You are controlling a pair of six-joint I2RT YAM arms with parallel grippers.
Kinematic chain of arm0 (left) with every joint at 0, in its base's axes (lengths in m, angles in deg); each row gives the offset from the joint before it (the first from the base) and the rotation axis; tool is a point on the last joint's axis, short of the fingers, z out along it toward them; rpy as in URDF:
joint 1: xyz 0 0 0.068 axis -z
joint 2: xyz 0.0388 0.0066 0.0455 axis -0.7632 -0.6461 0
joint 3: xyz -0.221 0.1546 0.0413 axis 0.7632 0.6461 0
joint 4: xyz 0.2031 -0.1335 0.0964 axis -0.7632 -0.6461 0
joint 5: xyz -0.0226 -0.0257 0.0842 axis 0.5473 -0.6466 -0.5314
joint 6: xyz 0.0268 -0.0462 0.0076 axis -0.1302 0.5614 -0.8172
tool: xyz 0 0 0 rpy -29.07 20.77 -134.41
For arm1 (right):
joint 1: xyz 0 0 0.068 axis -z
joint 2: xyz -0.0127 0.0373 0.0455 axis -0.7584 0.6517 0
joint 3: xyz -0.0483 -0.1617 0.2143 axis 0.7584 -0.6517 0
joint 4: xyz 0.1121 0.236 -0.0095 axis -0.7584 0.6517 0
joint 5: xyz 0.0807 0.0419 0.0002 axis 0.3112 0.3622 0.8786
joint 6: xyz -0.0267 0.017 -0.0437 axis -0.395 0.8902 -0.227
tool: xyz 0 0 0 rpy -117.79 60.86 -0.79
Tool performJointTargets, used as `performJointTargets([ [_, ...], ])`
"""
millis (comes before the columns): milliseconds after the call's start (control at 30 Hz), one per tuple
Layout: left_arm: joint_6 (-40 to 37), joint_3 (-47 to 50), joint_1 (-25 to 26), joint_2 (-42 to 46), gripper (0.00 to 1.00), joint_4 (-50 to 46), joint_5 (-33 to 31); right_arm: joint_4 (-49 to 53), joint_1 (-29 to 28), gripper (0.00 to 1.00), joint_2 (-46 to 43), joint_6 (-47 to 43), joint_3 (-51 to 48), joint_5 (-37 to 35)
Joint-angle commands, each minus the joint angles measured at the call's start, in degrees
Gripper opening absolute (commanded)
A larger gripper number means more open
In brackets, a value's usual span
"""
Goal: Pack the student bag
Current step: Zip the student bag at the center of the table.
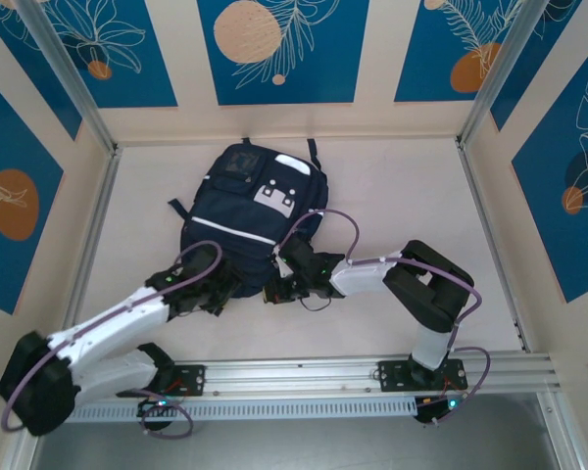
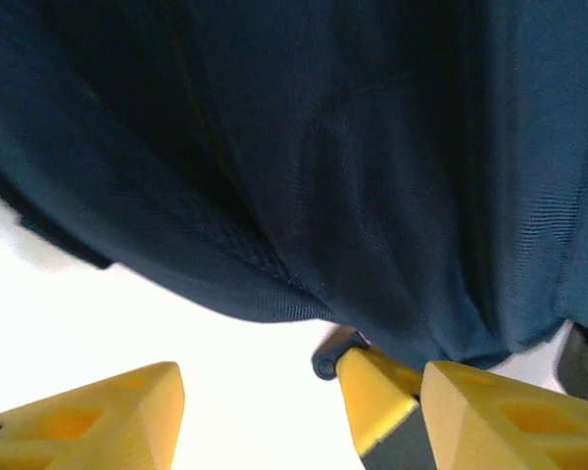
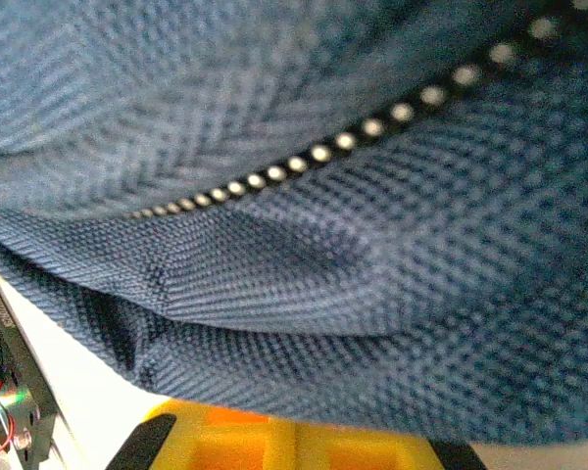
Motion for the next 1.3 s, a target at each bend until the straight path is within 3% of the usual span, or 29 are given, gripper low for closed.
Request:
performJointTargets([
  [0, 6.7, 0.3, 1.6, -4.7, 0.62, 9.6, -2.7, 1.9, -0.9, 0.00, 0.3, 1.1, 0.1, 2.9],
  [133, 5.2, -0.3, 1.8, -8.3, 0.59, 15.7, -4.9, 2.1, -1.0, 0.00, -0.3, 1.2, -0.4, 3.7],
  [233, 5.4, 1.8, 1.8, -9.7, 0.51, 24.1, -3.7, 2.1, -1.0, 0.00, -0.9, 1.2, -1.2, 3.7],
  [567, 4.2, 4.4, 2.3, -6.3, 0.26, 26.9, -3.1, 1.5, -0.5, 0.00, -0.6, 0.7, -1.5, 4.5],
  [833, 3.6, 5.4, 2.5, -1.5, 0.31, 21.9, -4.9, 1.4, -0.2, 0.00, -0.4, 0.6, -1.5, 4.9],
  [1133, 3.4, 4.3, 2.4, -9.7, 0.36, 26.5, -4.5, 1.2, -0.2, 0.00, -1.1, 0.8, -1.8, 5.0],
  [1167, 3.0, 4.0, 2.3, -10.4, 0.34, 26.8, -5.0, 1.2, -0.2, 0.00, -1.2, 0.8, -1.9, 5.0],
  [1267, 2.0, 3.2, 2.0, -10.6, 0.13, 24.6, -7.0, 1.3, -0.1, 0.00, -1.9, 0.8, -2.3, 4.7],
])
